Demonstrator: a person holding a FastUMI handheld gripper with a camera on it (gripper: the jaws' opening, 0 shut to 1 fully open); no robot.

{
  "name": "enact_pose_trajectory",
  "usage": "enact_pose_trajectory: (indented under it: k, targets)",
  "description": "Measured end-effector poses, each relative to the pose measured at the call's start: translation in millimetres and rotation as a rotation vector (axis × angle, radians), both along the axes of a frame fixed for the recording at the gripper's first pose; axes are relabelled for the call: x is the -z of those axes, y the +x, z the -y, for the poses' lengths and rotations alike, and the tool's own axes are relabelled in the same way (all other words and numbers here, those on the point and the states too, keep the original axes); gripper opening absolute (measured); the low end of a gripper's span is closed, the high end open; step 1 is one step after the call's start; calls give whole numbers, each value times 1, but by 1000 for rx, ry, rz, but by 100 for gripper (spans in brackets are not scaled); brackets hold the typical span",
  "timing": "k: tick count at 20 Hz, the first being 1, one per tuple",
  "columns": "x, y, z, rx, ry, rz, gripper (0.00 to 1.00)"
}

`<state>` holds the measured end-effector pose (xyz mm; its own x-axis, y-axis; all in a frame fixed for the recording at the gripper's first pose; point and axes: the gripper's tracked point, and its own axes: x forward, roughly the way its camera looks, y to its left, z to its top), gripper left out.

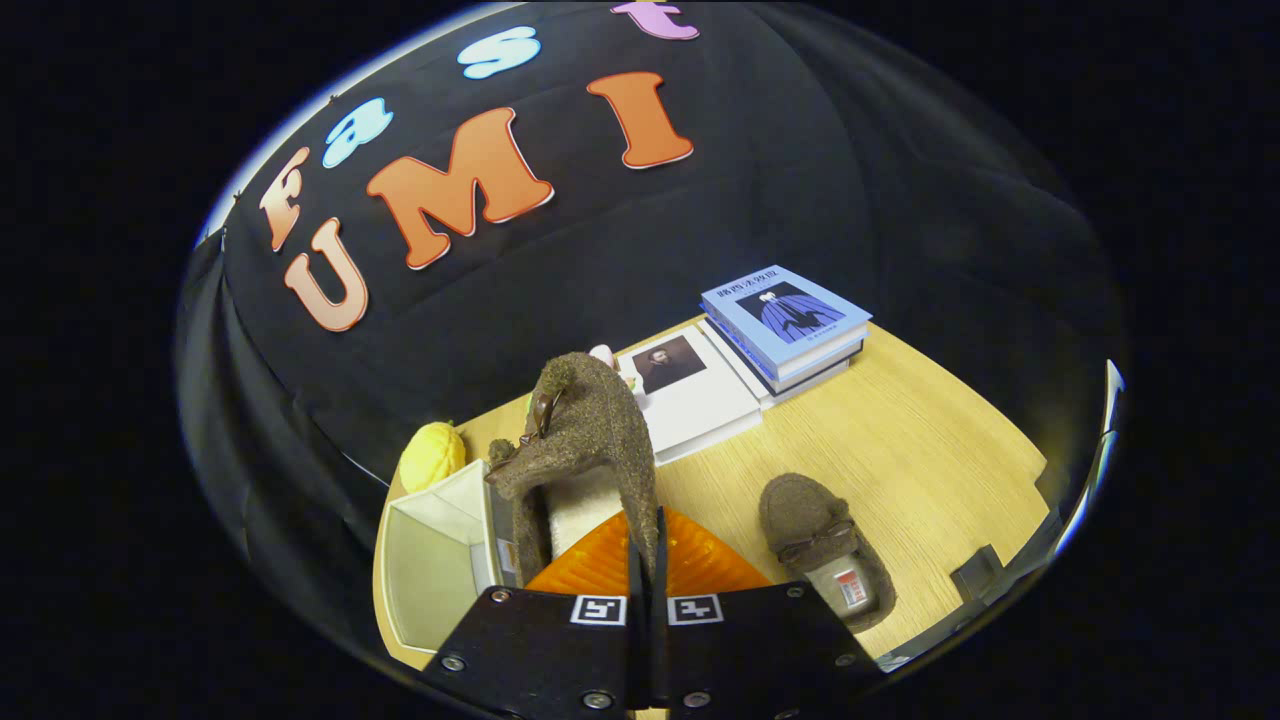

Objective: Open the storage box then place both shoes into the box .Put the left shoe in first, then the right shoe, with the right side of both shoes facing outward in a uniform manner.

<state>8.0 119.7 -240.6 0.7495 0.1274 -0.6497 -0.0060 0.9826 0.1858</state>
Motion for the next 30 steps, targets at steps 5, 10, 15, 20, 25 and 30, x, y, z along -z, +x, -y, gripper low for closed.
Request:
enact_pose_trajectory:
  k: [5,10,15,20,25,30]
  targets:
    - [-24,-1,-44,-56,48,26,1]
    - [-26,-10,-92,-112,86,9,1]
    - [-8,-28,-143,-167,112,-45,1]
    - [24,-44,-181,-210,101,-102,1]
    - [61,-64,-201,-237,83,-180,1]
    - [86,-79,-215,-254,59,-235,1]
